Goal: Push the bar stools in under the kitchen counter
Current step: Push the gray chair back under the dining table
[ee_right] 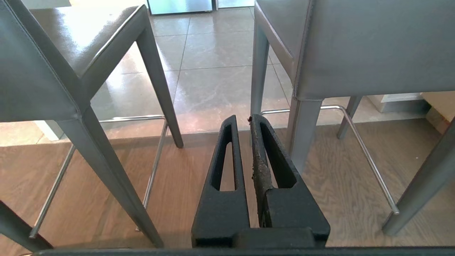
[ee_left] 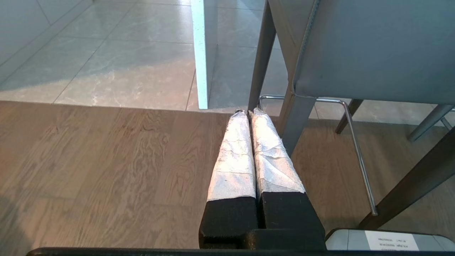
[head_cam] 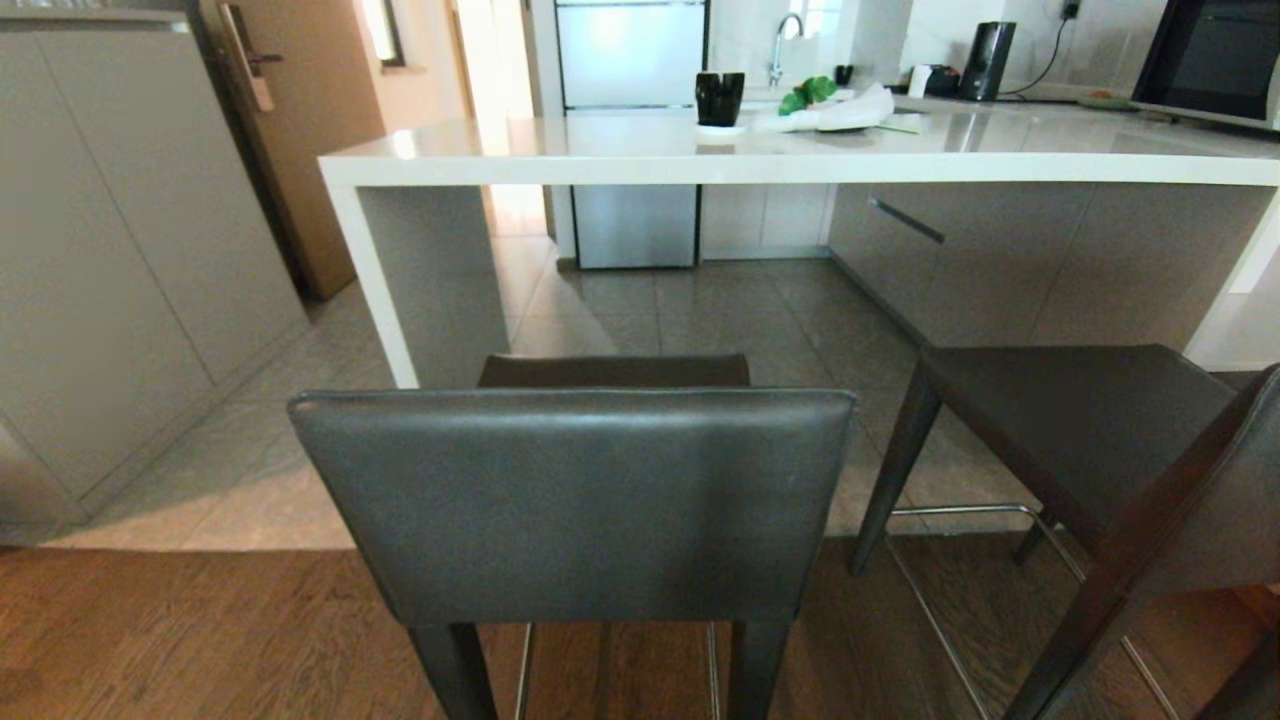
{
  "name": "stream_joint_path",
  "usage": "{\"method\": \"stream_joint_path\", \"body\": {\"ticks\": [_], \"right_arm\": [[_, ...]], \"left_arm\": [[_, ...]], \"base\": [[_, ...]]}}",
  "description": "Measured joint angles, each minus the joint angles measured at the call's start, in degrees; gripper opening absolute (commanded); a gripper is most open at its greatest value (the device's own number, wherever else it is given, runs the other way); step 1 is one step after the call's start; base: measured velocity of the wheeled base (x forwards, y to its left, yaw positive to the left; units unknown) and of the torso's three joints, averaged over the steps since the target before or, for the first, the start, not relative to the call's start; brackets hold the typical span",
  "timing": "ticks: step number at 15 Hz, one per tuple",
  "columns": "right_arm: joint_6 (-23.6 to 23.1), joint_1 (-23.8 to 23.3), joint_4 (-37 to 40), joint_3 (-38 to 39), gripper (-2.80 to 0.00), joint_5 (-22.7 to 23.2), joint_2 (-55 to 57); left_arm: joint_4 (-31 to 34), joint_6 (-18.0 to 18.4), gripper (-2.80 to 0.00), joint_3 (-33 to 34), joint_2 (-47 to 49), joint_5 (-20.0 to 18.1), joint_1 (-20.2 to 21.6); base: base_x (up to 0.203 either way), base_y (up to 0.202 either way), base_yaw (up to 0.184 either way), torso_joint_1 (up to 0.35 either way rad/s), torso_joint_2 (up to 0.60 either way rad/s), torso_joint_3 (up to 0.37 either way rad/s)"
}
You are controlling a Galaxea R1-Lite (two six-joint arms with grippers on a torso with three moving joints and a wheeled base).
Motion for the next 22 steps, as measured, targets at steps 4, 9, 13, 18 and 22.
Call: {"method": "stream_joint_path", "body": {"ticks": [4,9,13,18,22], "right_arm": [[0.0,0.0,0.0,0.0,-2.8,0.0,0.0],[0.0,0.0,0.0,0.0,-2.8,0.0,0.0],[-0.1,0.0,0.0,0.0,-2.8,0.0,0.0],[-0.1,0.0,0.0,0.0,-2.8,0.0,0.0],[-0.1,0.0,0.0,0.0,-2.8,0.0,0.0]], "left_arm": [[0.0,0.0,-2.8,0.0,0.0,0.0,0.0],[0.0,0.0,-2.8,0.0,0.0,0.0,0.0],[0.0,0.1,-2.8,0.0,0.0,0.0,0.0],[0.0,0.0,-2.8,0.0,0.0,0.0,0.0],[0.0,0.0,-2.8,0.1,0.0,0.0,-0.1]], "base": [[0.0,0.0,0.0,0.0,0.0,0.0],[0.0,0.0,0.0,0.0,0.0,0.0],[0.0,0.0,0.0,0.0,0.0,0.0],[0.0,0.0,0.0,0.0,0.0,0.0],[0.0,0.0,0.0,0.0,0.0,0.0]]}}
